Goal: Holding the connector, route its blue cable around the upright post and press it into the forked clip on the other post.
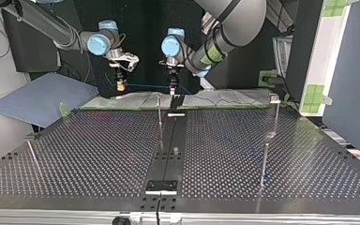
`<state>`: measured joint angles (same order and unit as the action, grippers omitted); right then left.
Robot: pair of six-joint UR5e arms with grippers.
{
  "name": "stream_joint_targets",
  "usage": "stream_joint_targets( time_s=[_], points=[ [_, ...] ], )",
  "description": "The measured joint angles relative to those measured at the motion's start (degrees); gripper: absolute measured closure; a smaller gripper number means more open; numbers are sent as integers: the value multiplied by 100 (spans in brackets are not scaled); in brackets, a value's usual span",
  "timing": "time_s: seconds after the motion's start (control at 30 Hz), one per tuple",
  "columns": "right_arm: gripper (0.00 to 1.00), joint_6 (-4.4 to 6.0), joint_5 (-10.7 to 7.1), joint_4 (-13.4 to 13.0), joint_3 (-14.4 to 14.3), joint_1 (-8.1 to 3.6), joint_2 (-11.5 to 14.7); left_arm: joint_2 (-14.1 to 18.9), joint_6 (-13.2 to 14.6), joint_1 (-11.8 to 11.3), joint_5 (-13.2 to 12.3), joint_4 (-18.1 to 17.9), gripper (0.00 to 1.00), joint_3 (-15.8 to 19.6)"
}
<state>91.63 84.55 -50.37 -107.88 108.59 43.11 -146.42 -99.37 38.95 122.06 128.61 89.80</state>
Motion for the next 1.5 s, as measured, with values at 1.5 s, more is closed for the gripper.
stream_joint_targets(
  time_s=[1.5],
  points=[
    [79, -76, -64, 439, 619, -164, -140, -320, -290, -206, -316, 396, 100, -653]
  ],
)
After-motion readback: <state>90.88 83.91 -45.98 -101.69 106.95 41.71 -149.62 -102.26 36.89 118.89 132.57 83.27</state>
